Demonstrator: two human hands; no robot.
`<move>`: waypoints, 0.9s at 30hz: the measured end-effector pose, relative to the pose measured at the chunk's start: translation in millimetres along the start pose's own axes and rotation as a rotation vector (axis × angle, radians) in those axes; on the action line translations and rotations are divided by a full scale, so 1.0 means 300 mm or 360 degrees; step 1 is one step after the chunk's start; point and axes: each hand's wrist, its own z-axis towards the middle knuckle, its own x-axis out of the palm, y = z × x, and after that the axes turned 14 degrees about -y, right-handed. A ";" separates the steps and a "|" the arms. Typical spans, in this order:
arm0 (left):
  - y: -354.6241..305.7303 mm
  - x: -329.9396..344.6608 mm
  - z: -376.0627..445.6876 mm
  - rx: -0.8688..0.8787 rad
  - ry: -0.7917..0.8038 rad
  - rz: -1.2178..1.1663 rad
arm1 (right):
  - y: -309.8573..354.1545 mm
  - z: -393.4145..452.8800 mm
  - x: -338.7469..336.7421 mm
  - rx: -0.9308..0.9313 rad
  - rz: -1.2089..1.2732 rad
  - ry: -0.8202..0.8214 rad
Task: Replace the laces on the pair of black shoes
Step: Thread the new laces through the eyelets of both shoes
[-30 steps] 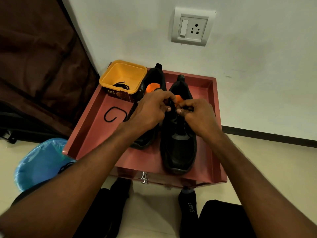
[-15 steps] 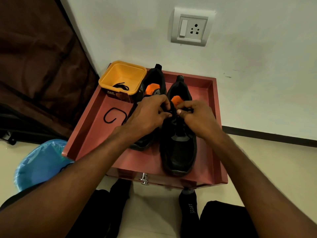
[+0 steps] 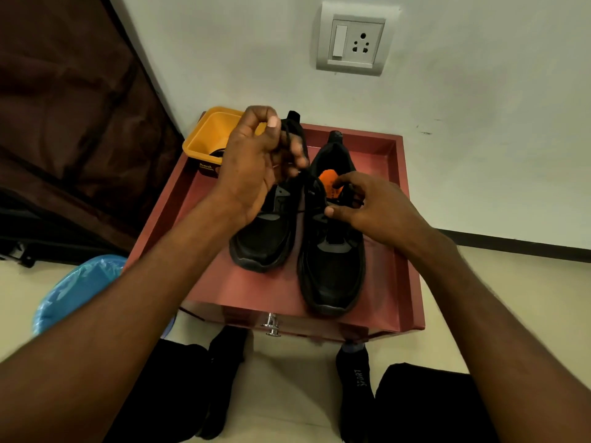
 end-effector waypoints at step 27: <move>0.077 -0.006 0.025 0.0361 -0.0108 0.0552 | -0.009 0.010 0.010 -0.0072 -0.0167 -0.0060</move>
